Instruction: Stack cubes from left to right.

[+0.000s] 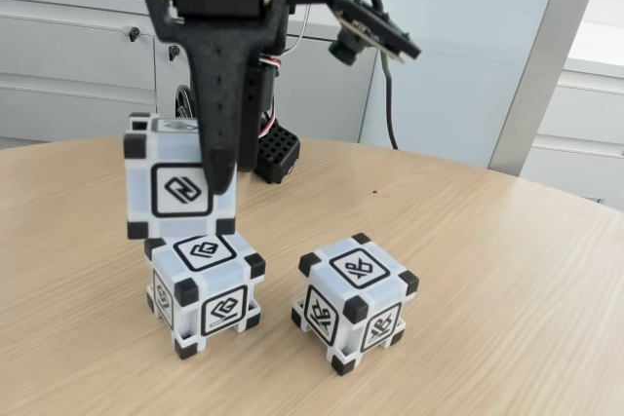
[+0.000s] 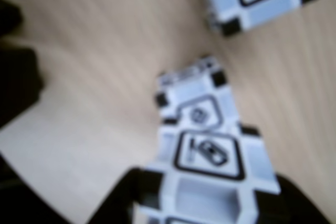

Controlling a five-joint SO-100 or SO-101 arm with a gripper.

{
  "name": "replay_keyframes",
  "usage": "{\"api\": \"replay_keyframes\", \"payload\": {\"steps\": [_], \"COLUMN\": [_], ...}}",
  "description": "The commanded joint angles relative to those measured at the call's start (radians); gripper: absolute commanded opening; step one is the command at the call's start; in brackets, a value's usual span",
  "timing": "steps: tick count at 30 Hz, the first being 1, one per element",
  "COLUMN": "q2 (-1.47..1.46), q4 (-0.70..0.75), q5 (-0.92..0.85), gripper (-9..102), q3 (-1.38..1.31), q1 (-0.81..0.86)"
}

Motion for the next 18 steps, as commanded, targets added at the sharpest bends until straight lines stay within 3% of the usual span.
{"api": "replay_keyframes", "payload": {"steps": [1,18], "q2": [0.000,-0.002], "q4": [0.012,0.012], "q5": [-0.026,-0.259], "gripper": [0,0], "q3": [-0.014,-0.011], "q1": [-0.008,-0.063]}}
